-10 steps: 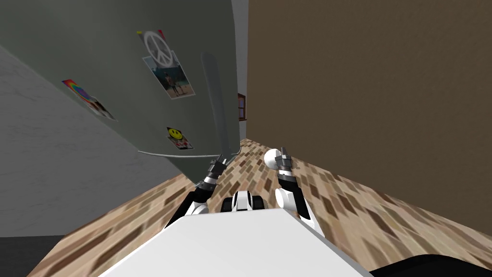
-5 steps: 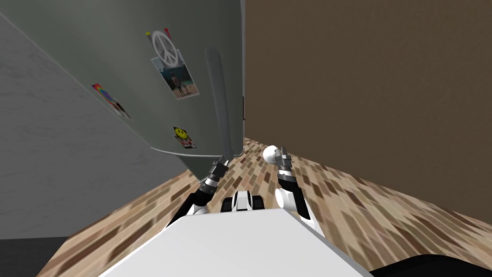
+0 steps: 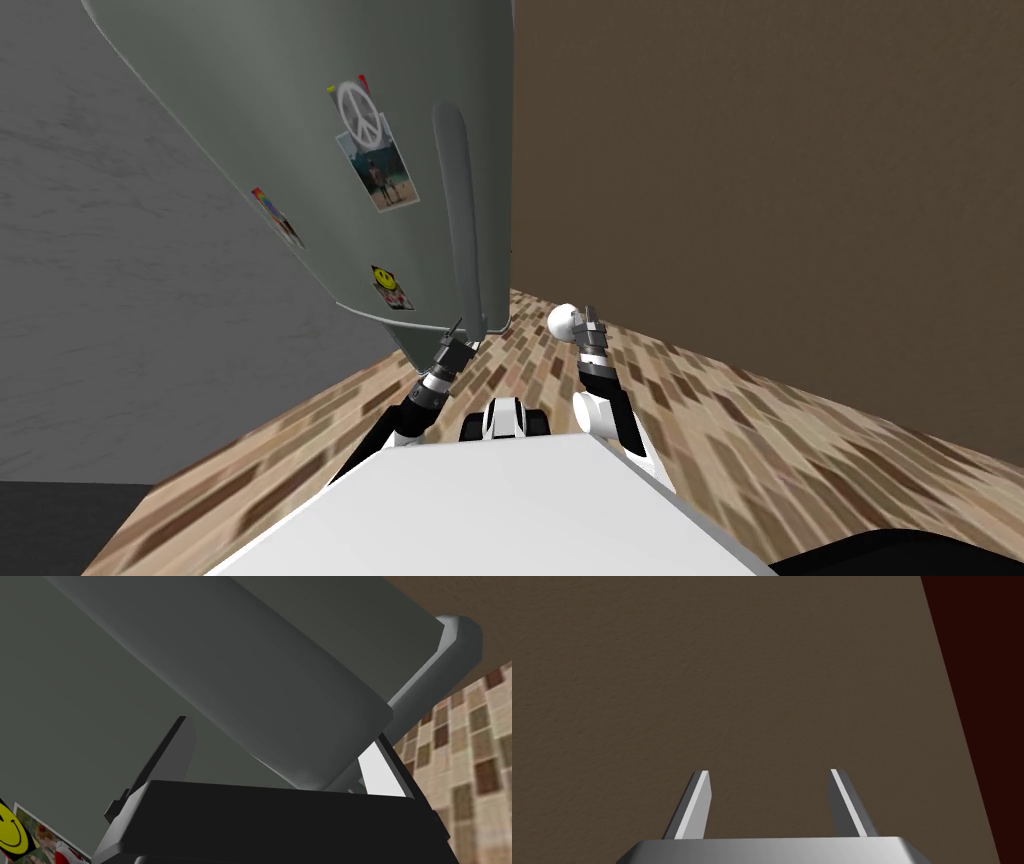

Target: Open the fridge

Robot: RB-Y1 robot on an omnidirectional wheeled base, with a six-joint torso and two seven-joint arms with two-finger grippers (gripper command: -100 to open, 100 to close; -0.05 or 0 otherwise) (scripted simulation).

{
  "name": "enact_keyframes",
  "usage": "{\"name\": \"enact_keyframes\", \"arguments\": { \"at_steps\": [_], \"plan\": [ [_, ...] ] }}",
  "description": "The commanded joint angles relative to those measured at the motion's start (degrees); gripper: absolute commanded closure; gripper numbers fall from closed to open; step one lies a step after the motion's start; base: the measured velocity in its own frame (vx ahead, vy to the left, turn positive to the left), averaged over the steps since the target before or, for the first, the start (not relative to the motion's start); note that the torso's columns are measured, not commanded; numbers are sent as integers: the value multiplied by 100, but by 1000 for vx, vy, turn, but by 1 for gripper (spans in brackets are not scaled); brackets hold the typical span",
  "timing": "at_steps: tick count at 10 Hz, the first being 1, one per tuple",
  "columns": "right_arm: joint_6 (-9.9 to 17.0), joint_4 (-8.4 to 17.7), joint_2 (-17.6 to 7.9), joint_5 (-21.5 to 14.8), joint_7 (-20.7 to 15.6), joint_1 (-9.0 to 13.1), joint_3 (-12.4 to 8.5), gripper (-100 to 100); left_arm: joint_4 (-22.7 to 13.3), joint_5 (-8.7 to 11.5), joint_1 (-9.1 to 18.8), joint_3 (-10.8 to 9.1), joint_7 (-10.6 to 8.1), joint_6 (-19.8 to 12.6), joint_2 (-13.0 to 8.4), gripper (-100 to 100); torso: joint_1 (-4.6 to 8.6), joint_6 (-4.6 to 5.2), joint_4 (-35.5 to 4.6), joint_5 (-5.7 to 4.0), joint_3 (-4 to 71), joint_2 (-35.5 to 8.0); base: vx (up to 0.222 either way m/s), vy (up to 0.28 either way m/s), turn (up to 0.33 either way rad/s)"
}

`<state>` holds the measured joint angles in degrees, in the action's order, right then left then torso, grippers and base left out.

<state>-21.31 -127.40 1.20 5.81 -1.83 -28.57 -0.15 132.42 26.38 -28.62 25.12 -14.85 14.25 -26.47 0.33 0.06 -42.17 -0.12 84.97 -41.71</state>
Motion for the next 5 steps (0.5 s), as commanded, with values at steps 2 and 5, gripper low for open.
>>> {"name": "enact_keyframes", "arguments": {
  "at_steps": [2, 5],
  "plan": [
    [0, 0, 0, 0, 0, 0, 0, 0, 562, 99, -259, -74, 9, -237, -198, -100, -31, -6, -28, 7, -38, -65, 68, -28, 59],
    [0, 0, -1, 0, 0, 1, 0, 0, 897, 149, -404, -105, 20, -374, -299, -100, -41, -9, -63, 7, -66, -121, 32, -12, 44]
  ]
}}
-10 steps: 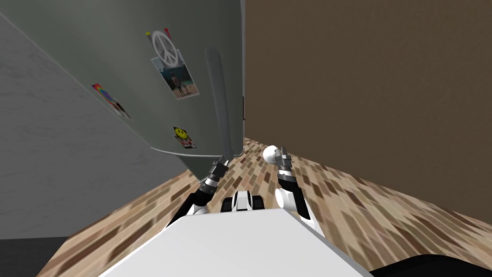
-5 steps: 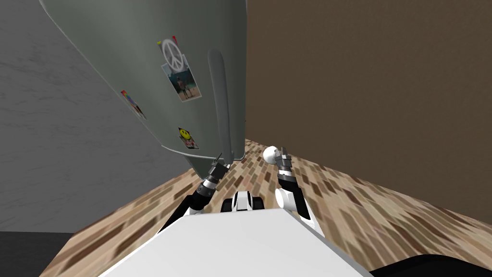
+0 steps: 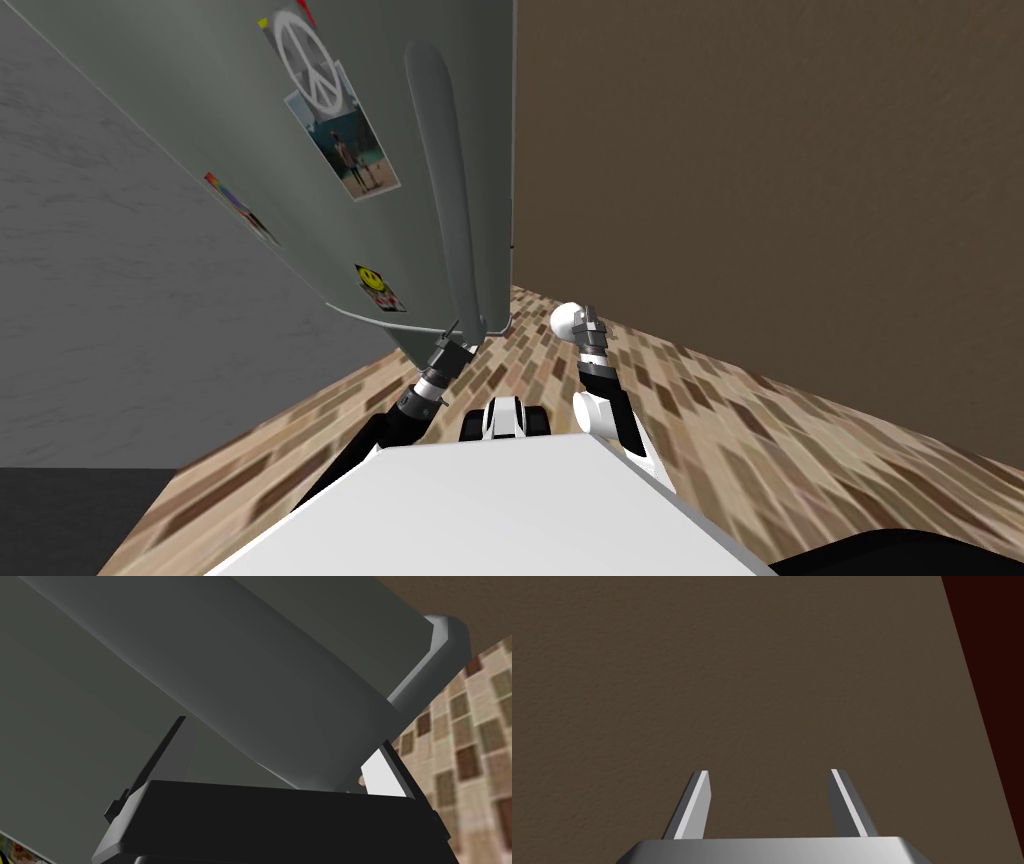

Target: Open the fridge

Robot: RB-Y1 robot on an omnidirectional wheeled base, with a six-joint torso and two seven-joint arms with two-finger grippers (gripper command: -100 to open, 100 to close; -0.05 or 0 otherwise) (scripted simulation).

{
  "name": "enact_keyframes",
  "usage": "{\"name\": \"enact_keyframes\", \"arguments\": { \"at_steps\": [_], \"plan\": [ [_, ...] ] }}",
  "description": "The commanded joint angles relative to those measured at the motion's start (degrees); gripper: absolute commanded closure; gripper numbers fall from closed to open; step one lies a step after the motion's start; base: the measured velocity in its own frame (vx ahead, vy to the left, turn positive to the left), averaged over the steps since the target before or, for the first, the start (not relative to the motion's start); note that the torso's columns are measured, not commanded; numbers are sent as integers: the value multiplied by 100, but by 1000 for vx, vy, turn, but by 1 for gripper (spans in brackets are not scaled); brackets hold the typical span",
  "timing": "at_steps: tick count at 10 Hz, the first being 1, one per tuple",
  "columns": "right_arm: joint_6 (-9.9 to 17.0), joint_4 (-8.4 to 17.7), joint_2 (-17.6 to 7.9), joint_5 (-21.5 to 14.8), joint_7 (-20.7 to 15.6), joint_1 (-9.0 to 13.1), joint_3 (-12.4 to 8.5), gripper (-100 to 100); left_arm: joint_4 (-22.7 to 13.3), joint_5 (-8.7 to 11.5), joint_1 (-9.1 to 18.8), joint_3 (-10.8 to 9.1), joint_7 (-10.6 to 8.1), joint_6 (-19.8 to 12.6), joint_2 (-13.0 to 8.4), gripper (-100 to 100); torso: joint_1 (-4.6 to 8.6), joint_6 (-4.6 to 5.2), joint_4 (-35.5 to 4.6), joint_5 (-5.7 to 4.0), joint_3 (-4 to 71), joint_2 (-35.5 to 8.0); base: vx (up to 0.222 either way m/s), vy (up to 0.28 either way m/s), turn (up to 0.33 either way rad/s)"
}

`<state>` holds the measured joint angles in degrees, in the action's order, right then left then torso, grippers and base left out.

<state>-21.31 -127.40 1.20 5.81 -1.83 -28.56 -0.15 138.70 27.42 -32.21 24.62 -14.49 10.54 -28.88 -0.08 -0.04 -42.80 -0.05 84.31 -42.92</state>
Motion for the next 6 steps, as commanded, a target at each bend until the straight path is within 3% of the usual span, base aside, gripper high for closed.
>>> {"name": "enact_keyframes", "arguments": {
  "at_steps": [1, 6],
  "plan": [
    [0, 0, 0, 0, 0, 0, 0, 0, 269, 45, -45, -54, -16, -3, -59, -100, 1, -5, -8, -3, 4, -1, 18, -8, 25],
    [0, 0, 0, 0, 0, 0, 0, 0, 582, 96, -191, -84, -4, -140, -161, -100, 19, 0, -39, -14, 2, -24, 20, -9, 26]
  ]
}}
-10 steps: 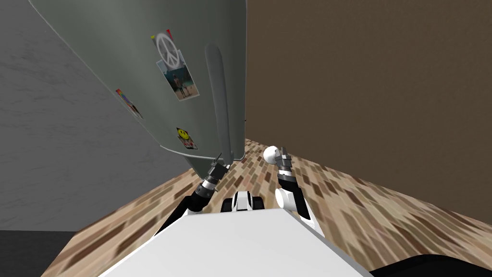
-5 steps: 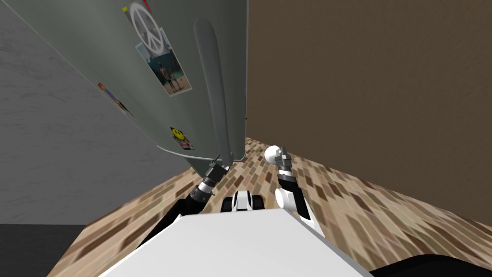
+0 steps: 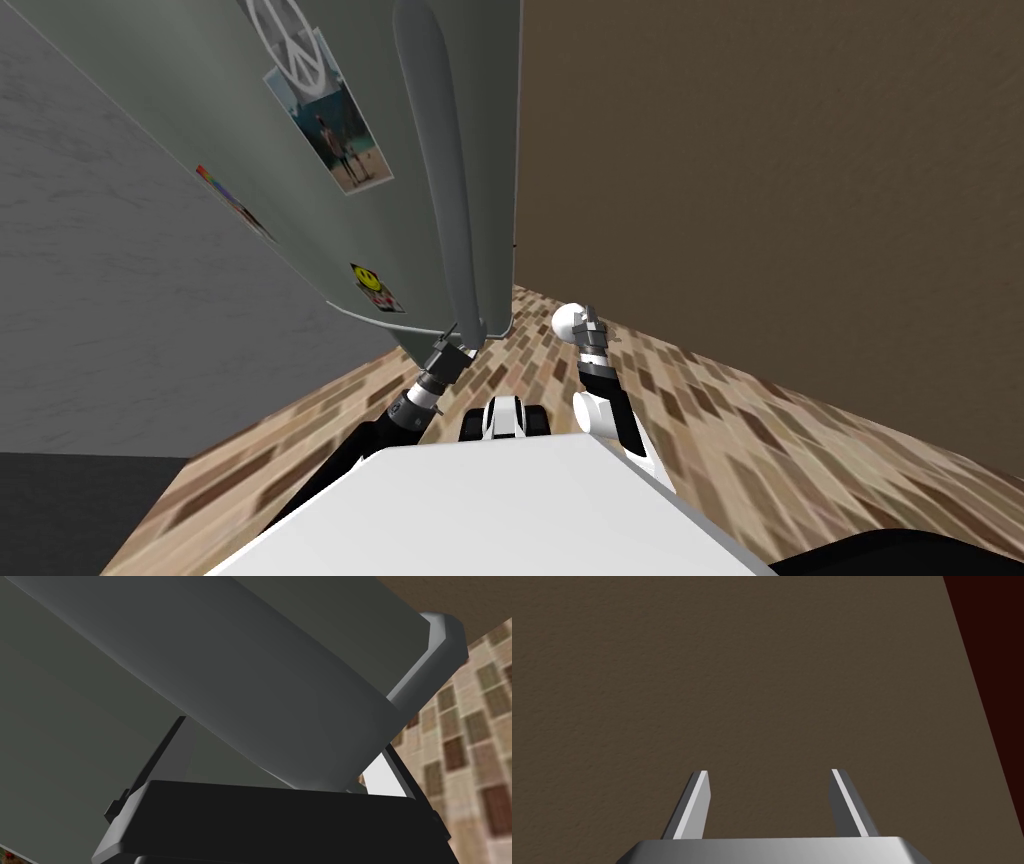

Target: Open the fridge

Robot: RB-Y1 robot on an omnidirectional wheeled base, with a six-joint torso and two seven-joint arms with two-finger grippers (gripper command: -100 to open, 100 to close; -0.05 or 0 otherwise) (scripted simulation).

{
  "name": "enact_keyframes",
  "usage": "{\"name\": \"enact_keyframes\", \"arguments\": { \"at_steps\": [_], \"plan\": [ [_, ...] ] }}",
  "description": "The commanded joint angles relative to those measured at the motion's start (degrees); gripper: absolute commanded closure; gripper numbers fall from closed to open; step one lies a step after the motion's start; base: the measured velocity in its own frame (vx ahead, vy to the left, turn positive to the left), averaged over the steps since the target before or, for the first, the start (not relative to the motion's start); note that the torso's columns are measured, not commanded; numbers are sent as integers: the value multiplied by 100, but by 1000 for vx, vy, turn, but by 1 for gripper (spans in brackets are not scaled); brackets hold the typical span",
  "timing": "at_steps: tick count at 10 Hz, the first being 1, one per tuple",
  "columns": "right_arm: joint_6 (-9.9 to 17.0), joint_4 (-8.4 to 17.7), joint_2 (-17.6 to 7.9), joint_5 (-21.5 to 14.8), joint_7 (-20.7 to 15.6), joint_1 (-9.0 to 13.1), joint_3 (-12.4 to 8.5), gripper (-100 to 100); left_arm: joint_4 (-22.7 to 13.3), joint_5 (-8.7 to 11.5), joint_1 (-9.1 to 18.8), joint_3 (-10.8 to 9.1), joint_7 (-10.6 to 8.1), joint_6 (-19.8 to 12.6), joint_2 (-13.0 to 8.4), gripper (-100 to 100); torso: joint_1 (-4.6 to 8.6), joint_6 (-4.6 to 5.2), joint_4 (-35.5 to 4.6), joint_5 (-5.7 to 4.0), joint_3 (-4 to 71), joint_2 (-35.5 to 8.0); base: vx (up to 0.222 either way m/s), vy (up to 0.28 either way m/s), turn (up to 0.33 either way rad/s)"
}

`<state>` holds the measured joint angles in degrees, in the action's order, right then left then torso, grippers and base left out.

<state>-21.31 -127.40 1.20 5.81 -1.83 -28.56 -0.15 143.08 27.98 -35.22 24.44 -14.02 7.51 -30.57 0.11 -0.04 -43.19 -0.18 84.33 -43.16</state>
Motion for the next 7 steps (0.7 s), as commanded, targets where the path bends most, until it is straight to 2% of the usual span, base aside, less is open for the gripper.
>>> {"name": "enact_keyframes", "arguments": {
  "at_steps": [1, 2, 7],
  "plan": [
    [0, 0, 0, 0, 0, 0, 0, 0, -10, 13, 5, -7, -14, 37, -42, -100, -5, -2, 3, 2, -3, -3, 13, 0, 0],
    [0, 0, 0, 0, 0, 1, 0, 0, -36, 14, -5, -10, -17, 37, -52, 0, -6, 2, 32, 9, -6, 13, 8, 3, 7],
    [0, 0, 0, 0, 0, 0, 0, 0, -91, 11, -34, -23, -7, -1, -63, 0, -2, 7, 88, 15, 26, 88, 0, 1, 1]
  ]
}}
